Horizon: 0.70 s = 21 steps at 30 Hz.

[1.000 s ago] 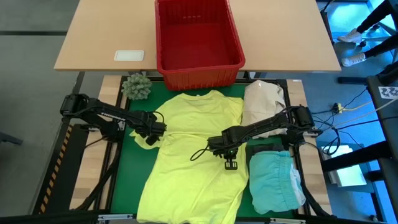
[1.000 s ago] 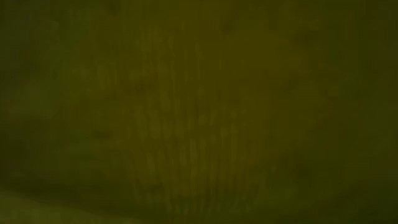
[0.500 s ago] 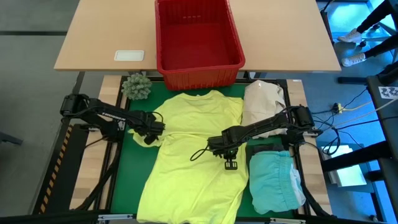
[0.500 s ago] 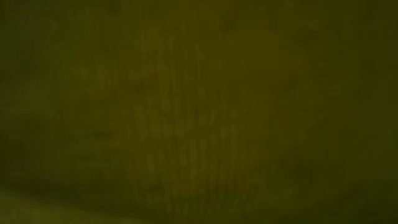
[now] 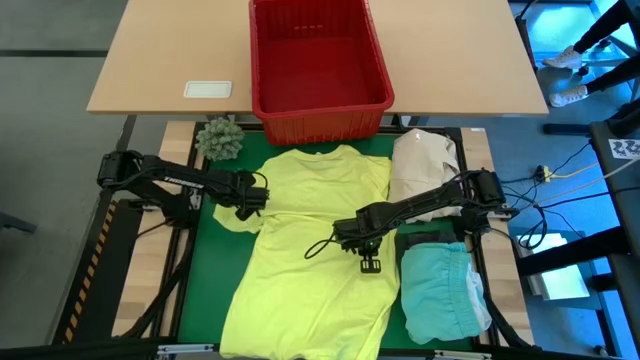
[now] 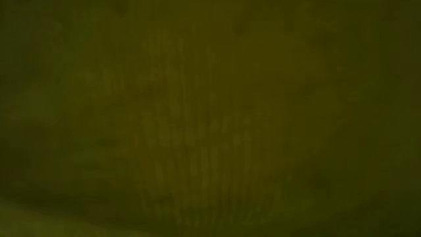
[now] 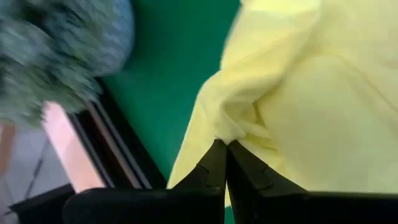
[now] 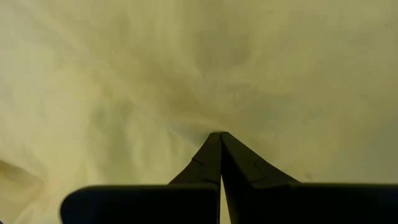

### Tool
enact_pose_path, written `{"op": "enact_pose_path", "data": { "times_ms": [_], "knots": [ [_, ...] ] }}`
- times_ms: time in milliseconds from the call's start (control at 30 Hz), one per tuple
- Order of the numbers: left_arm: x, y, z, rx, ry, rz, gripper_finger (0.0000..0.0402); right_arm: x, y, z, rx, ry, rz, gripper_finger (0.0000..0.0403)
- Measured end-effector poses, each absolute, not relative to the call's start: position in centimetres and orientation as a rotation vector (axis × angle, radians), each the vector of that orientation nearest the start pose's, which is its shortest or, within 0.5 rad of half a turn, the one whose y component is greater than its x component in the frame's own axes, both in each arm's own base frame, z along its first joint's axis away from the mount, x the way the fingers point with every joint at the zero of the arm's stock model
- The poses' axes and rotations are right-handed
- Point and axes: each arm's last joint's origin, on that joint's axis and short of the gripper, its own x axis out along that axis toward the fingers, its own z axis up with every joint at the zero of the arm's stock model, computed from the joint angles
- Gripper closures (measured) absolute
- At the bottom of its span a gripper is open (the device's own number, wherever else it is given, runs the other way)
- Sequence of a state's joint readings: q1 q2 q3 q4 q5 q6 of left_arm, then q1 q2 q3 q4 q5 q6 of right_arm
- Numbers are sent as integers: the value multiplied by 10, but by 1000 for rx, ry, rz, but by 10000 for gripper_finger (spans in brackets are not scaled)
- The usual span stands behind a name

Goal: Fold Laundry from Bin
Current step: Fold the yellow shirt

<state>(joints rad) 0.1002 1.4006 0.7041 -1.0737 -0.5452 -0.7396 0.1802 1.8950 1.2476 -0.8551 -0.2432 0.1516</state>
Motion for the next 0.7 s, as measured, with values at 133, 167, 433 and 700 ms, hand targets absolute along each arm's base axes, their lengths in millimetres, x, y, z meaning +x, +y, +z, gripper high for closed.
{"op": "enact_pose_path", "data": {
  "times_ms": [133, 167, 433, 700],
  "knots": [
    [180, 44, 164, -65, 1435, 1109, 401, 335, 68, 158, 167, 1534, 226, 400],
    [180, 47, 164, -53, 1434, 1122, 401, 335, 68, 158, 167, 1534, 226, 400],
    [176, 67, 164, -63, 1469, 1143, 401, 335, 68, 158, 165, 1534, 227, 400],
    [173, 76, 163, -125, 1519, 1101, 363, 335, 68, 158, 165, 1534, 228, 400]
  ]
}}
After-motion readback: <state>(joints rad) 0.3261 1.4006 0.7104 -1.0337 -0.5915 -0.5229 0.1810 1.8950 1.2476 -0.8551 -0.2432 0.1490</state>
